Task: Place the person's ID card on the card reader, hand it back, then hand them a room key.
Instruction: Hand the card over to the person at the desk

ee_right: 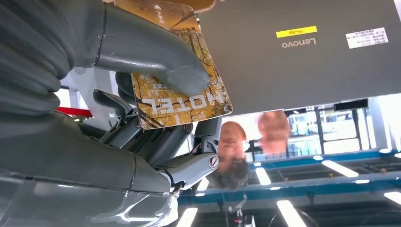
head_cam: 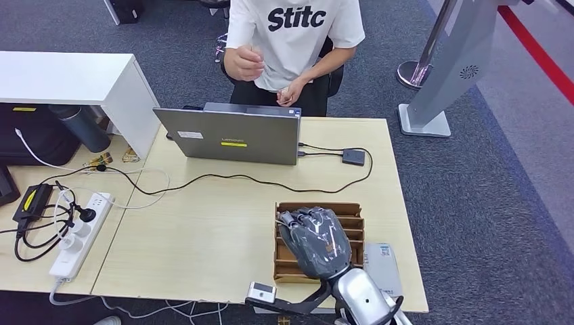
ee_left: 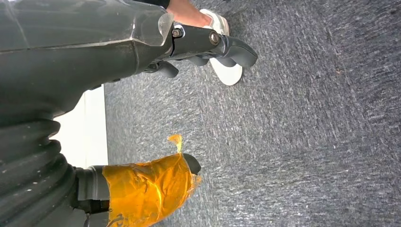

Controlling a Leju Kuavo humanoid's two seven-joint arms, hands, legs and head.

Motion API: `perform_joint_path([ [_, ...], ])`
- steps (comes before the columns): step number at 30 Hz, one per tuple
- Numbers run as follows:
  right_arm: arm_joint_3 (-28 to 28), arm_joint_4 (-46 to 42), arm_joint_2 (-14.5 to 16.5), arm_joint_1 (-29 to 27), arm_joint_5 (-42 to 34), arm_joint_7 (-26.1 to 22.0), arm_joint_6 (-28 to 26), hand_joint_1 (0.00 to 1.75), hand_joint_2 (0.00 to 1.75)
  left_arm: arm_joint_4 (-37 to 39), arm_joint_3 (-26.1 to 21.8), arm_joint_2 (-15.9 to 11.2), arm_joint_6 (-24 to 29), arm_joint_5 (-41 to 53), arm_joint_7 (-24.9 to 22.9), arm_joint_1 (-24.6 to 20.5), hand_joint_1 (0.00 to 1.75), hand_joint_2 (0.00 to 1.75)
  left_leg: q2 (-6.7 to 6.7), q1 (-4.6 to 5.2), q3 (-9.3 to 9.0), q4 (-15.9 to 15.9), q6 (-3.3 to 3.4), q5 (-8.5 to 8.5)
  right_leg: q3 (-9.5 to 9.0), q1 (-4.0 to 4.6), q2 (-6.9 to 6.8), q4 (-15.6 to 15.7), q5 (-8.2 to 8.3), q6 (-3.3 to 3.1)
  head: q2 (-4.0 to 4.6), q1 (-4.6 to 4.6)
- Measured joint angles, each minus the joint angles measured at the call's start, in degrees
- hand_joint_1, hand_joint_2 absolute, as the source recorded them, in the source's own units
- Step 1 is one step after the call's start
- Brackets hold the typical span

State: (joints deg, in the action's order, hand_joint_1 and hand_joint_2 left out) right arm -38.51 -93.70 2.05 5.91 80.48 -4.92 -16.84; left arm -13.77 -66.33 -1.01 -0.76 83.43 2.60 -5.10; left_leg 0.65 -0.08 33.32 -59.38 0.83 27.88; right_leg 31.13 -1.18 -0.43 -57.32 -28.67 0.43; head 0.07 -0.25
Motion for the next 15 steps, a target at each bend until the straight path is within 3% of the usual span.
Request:
perform_joint_path([
  [4, -0.03, 1.16, 1.01, 5.15, -2.03, 0.30, 4.48, 1.75, 1.75, 0.00, 0.82, -0.11, -0.67, 1.28, -0.21, -0.40, 0.00, 1.75, -0.03, 0.00, 0.00, 0.00, -0.05, -0.08, 0.03, 0.00, 0.04, -0.02, 0.08, -0.03, 0.00, -0.01],
  [8, 0.78, 12.25, 5.91, 22.35, -6.67, 3.20, 13.44, 1.75, 1.75, 0.00, 3.26, -0.15, -2.06, 4.62, -1.68, -2.82, 0.00, 1.75, -0.03, -0.01, 0.00, 0.00, -0.13, -0.34, 0.06, 0.03, 0.04, -0.08, 0.28, -0.07, 0.00, -0.01],
  [15, 2.89, 24.98, 10.79, 34.26, -7.51, 5.08, 15.63, 1.75, 1.75, 0.00, 4.93, -0.08, -2.67, 5.78, -2.67, -4.37, 0.00, 1.75, -0.03, -0.03, 0.01, 0.00, -0.14, -0.37, 0.08, 0.04, 0.05, -0.11, 0.31, -0.07, 0.00, 0.00],
])
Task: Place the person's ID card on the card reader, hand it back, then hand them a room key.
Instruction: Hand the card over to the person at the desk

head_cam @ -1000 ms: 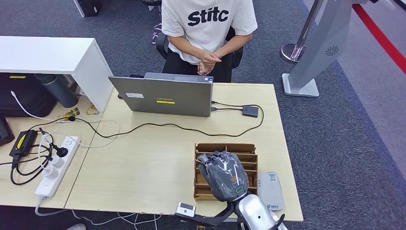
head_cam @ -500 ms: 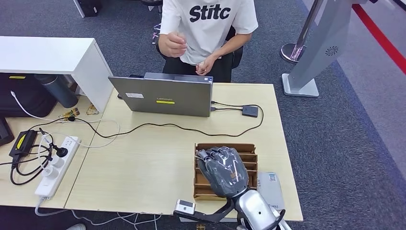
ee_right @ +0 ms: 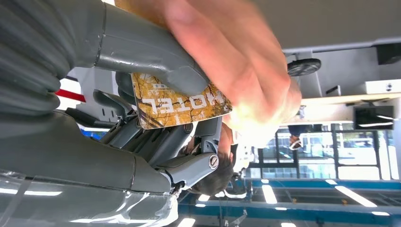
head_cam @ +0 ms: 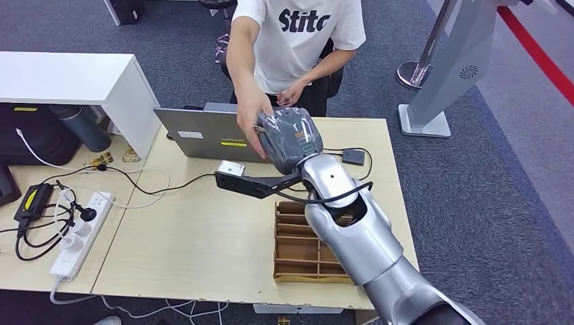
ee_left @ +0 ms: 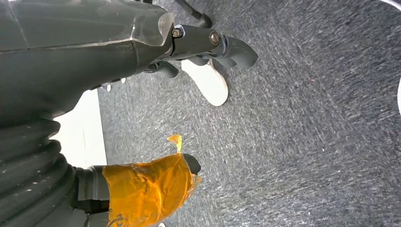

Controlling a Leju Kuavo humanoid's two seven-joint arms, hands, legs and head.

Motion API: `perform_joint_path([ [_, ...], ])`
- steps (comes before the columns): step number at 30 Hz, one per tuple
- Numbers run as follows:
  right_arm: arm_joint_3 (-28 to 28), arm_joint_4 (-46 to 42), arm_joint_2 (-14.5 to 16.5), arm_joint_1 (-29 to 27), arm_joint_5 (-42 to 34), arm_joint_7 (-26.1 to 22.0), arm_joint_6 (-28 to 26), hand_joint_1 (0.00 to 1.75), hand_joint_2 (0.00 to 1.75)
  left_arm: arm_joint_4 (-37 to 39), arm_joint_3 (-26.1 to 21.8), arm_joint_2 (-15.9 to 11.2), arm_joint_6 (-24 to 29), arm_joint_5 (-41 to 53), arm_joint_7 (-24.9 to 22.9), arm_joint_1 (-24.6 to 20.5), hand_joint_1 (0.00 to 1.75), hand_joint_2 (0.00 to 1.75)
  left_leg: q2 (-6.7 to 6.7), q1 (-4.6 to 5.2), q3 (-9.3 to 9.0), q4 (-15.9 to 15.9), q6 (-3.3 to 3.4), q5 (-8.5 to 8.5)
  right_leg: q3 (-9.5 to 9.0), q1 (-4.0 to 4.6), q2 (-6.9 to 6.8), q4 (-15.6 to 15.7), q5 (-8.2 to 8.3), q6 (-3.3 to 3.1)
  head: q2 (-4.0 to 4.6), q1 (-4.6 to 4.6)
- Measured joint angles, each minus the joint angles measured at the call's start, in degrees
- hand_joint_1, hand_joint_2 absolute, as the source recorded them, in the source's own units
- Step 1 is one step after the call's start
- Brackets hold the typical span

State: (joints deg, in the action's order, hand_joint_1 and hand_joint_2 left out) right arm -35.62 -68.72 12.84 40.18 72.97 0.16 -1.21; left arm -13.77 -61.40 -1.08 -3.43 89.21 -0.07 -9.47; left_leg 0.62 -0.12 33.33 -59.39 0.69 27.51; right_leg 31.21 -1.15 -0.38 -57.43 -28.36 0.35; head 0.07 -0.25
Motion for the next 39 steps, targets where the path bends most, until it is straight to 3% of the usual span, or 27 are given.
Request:
perform_joint_path([
  [10, 0.44, 6.76, 2.62, 5.00, 0.00, 0.85, 0.26, 1.75, 1.75, 0.00, 1.01, 0.09, -0.04, 0.45, -0.39, -0.51, 0.00, 1.75, 0.02, 0.00, 0.07, 0.00, 0.00, 0.01, 0.06, 0.00, -0.02, 0.01, -0.01, 0.00, 0.00, -0.01],
  [14, 1.20, 8.03, 3.33, 5.20, -2.55, -0.53, -0.93, 0.05, 1.75, 0.00, 1.19, 0.23, -0.10, 0.66, -0.54, -0.66, 0.00, 1.75, 0.02, 0.01, 0.07, 0.00, 0.00, 0.01, 0.06, 0.00, -0.02, 0.01, -0.01, 0.00, 0.00, -0.01],
  [15, 1.50, 8.18, 3.46, 5.12, -3.22, -0.86, -1.12, 0.00, 1.75, 0.00, 1.21, 0.25, -0.10, 0.69, -0.57, -0.66, 0.00, 1.75, 0.01, 0.01, 0.07, 0.00, 0.00, 0.01, 0.07, 0.00, -0.01, 0.02, -0.01, 0.00, 0.00, -0.01],
  [32, 3.92, 6.67, 3.79, 2.81, -4.51, -2.10, -2.57, 0.00, 1.75, 0.00, 1.22, 0.26, 0.03, 0.75, -0.58, -0.59, 0.00, 1.75, 0.01, -0.01, 0.07, 0.00, 0.00, 0.01, 0.09, 0.01, -0.01, 0.01, -0.01, 0.00, 0.00, -0.01],
  [35, 3.87, 2.36, 3.62, 0.78, -3.47, -3.13, -4.18, 0.00, 1.75, 0.00, 1.22, 0.26, 0.27, 0.35, -0.54, -0.37, 0.00, 1.75, 0.01, -0.01, 0.09, 0.00, 0.00, 0.01, 0.11, 0.01, -0.01, 0.02, -0.01, 0.00, 0.00, -0.01],
  [39, 1.76, -9.78, 1.66, -4.67, -2.63, -5.42, -6.81, 0.00, 1.75, 0.00, 1.22, 0.25, 0.96, -1.26, -0.09, 0.64, 0.00, 1.75, 0.01, -0.01, 0.13, 0.00, 0.00, 0.06, 0.14, 0.01, -0.02, 0.06, -0.05, 0.02, 0.00, 0.00],
])
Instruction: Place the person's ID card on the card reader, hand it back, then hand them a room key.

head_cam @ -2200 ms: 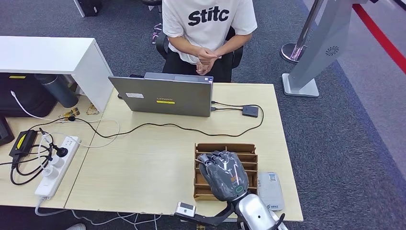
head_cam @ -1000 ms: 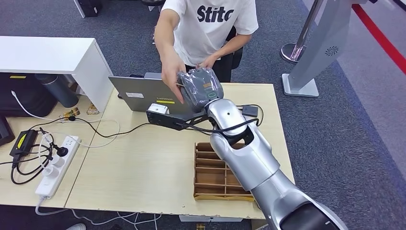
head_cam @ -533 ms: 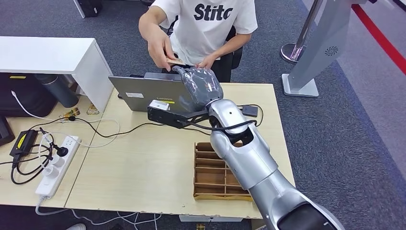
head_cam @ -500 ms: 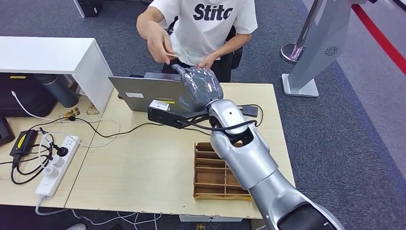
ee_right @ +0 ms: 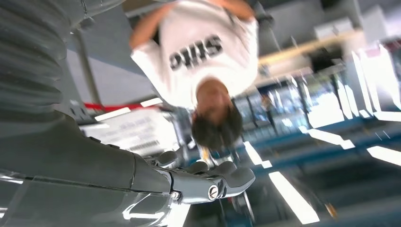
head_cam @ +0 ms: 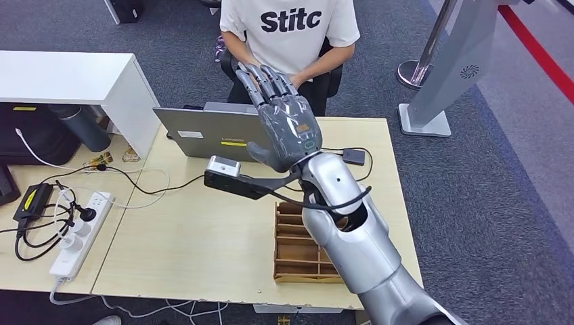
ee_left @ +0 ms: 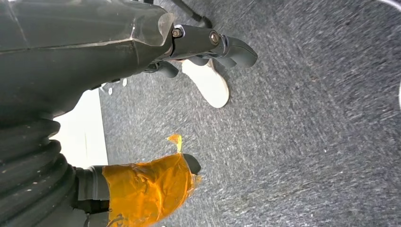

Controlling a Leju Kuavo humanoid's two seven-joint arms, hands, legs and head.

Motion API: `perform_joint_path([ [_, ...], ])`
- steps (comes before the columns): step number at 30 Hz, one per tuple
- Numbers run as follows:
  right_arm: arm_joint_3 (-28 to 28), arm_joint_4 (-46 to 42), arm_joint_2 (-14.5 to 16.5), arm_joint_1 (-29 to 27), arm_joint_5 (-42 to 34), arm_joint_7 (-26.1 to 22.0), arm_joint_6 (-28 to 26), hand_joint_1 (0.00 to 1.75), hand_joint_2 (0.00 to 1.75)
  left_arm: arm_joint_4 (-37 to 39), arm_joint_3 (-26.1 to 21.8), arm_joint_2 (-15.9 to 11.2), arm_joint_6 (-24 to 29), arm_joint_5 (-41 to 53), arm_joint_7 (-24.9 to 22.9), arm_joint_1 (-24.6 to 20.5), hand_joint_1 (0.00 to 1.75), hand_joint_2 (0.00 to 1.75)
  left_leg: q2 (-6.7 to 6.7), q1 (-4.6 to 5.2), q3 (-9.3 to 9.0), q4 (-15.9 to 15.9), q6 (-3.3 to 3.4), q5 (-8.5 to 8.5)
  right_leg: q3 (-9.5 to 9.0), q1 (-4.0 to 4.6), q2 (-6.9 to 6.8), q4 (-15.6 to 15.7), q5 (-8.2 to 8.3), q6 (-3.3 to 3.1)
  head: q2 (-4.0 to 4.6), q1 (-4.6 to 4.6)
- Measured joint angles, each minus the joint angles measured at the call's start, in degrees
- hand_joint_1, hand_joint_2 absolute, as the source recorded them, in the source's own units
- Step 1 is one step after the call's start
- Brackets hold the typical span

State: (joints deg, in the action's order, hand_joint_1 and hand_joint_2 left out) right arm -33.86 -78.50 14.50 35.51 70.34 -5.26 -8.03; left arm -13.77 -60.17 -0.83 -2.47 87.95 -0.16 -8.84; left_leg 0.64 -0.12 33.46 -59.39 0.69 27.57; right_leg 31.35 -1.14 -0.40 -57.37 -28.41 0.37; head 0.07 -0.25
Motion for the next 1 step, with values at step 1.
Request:
perform_joint_path([
  [1, -0.41, -1.81, -0.41, -0.84, 0.07, -0.26, -0.34, 0.00, 1.75, 0.00, 0.00, 0.00, 0.09, -0.23, 0.09, 0.17, 0.00, 1.75, 0.00, 0.00, 0.00, 0.00, 0.00, 0.01, 0.00, 0.00, 0.00, 0.01, -0.01, 0.00, 0.00, 0.01],
])
